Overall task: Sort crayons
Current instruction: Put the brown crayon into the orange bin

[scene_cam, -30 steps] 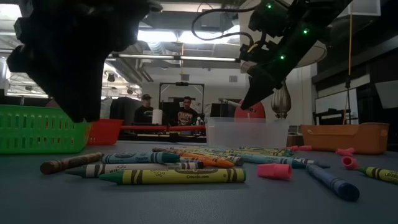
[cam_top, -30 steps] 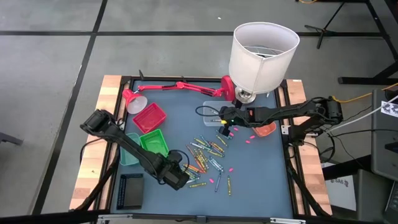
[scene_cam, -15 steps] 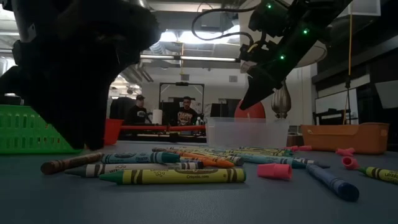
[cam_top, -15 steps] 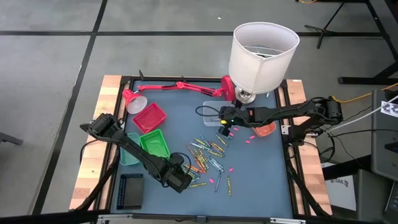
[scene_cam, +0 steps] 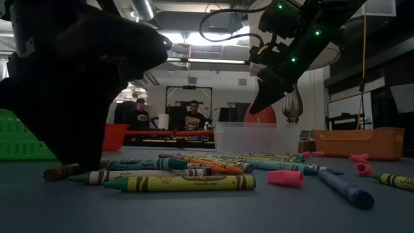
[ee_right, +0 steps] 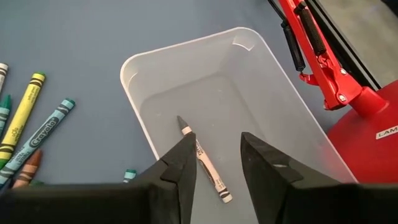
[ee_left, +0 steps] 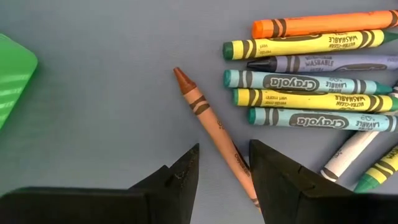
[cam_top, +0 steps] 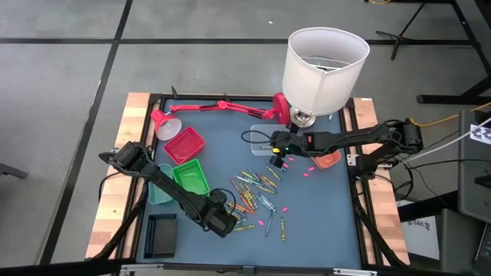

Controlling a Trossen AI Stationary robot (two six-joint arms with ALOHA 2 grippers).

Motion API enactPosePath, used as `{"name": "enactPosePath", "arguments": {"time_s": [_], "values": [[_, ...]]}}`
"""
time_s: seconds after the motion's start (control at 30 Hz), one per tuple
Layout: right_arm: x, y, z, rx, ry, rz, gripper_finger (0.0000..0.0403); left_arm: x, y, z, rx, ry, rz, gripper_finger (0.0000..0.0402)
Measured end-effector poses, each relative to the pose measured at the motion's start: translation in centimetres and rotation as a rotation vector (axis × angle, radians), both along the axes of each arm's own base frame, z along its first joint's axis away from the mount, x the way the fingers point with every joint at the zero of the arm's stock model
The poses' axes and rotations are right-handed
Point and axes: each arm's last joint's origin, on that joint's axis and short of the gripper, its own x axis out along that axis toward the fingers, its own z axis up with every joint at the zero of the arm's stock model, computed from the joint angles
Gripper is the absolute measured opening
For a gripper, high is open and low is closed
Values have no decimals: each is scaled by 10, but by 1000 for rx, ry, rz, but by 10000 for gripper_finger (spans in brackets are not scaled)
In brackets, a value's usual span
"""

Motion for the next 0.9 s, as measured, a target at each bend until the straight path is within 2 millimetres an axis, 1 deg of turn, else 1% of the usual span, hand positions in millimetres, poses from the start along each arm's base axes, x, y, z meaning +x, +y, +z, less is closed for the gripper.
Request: {"name": "enactPosePath", "arguments": {"time_s": [0.13,0.43,0.57,0.9], "values": [[0,0,0,0,0,0,122,0,0,0,0,4,2,109],[0,0,0,0,0,1,122,0,0,-1,-13,0,21,34],[0,0,0,0,0,1,122,0,0,-1,-15,4,20,8],[1,5,-1,127,-9,110,122,0,0,-1,-15,10,3,5]]}}
